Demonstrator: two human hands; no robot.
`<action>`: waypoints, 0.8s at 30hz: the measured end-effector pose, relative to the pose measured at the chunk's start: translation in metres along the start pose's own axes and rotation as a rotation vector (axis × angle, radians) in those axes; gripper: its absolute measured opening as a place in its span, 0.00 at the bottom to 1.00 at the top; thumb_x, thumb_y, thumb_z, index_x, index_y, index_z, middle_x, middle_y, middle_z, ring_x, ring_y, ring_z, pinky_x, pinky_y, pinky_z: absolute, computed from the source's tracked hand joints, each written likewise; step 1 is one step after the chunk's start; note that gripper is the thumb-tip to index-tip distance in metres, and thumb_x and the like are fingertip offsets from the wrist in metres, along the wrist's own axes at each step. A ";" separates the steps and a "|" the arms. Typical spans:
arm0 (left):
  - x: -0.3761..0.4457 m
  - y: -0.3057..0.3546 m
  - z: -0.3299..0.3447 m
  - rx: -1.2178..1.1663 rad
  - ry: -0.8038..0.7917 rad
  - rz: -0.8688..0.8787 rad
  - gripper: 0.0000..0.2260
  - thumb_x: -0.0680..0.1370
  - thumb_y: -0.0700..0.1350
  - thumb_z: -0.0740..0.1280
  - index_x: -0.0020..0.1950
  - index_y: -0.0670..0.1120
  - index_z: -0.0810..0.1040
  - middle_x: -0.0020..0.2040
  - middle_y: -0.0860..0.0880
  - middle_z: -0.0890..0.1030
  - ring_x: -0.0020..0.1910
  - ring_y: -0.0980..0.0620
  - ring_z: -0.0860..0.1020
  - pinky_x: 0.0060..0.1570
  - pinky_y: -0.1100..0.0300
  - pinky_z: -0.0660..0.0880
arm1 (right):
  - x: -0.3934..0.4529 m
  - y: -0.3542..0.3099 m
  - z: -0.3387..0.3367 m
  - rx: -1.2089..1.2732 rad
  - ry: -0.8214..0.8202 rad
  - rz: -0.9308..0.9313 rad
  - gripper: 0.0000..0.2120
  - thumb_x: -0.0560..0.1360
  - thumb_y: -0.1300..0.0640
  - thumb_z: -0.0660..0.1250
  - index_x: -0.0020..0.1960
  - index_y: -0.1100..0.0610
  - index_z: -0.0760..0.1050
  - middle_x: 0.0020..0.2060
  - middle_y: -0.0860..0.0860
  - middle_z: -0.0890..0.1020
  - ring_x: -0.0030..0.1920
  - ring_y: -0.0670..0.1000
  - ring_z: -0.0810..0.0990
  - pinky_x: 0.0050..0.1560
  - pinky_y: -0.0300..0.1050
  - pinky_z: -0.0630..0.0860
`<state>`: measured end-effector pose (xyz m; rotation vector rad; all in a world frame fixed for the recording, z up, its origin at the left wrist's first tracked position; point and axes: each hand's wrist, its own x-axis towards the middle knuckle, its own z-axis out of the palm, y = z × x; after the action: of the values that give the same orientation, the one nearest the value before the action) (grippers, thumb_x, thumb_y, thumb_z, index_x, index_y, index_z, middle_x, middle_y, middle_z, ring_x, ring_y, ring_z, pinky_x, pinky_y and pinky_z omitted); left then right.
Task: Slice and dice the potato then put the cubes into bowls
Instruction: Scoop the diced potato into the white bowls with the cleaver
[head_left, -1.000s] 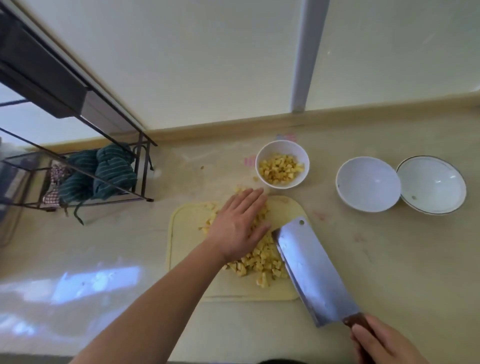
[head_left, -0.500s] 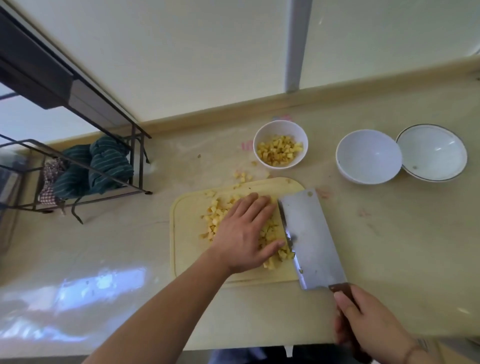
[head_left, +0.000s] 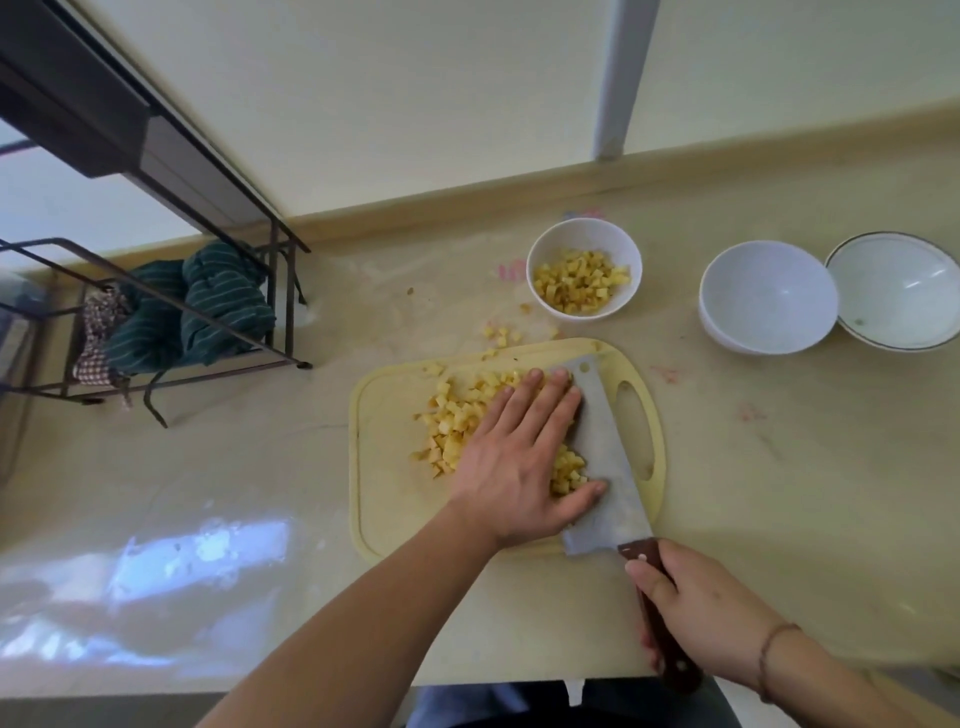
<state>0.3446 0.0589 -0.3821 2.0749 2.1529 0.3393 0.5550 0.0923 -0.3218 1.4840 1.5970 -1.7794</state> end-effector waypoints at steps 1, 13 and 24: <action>0.001 0.001 0.000 -0.003 0.005 0.000 0.40 0.78 0.70 0.59 0.82 0.46 0.61 0.83 0.46 0.58 0.83 0.46 0.52 0.80 0.45 0.54 | 0.001 0.000 0.000 0.001 -0.006 -0.007 0.09 0.83 0.55 0.56 0.47 0.56 0.70 0.30 0.58 0.82 0.27 0.57 0.81 0.32 0.52 0.81; 0.005 0.011 0.004 -0.110 0.090 -0.021 0.31 0.82 0.61 0.59 0.80 0.44 0.67 0.81 0.47 0.63 0.82 0.45 0.58 0.78 0.42 0.59 | -0.002 0.015 0.002 0.137 -0.062 -0.199 0.11 0.83 0.55 0.55 0.47 0.62 0.68 0.28 0.59 0.80 0.25 0.58 0.77 0.28 0.57 0.75; 0.003 0.021 0.002 -0.165 0.088 -0.022 0.30 0.80 0.59 0.63 0.77 0.42 0.70 0.78 0.46 0.68 0.79 0.44 0.64 0.75 0.42 0.65 | -0.011 0.029 0.002 0.294 -0.104 -0.244 0.18 0.78 0.47 0.56 0.48 0.63 0.67 0.25 0.59 0.78 0.23 0.57 0.76 0.25 0.45 0.72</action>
<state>0.3653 0.0626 -0.3781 1.9795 2.1138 0.5951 0.5814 0.0769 -0.3283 1.3321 1.5732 -2.2720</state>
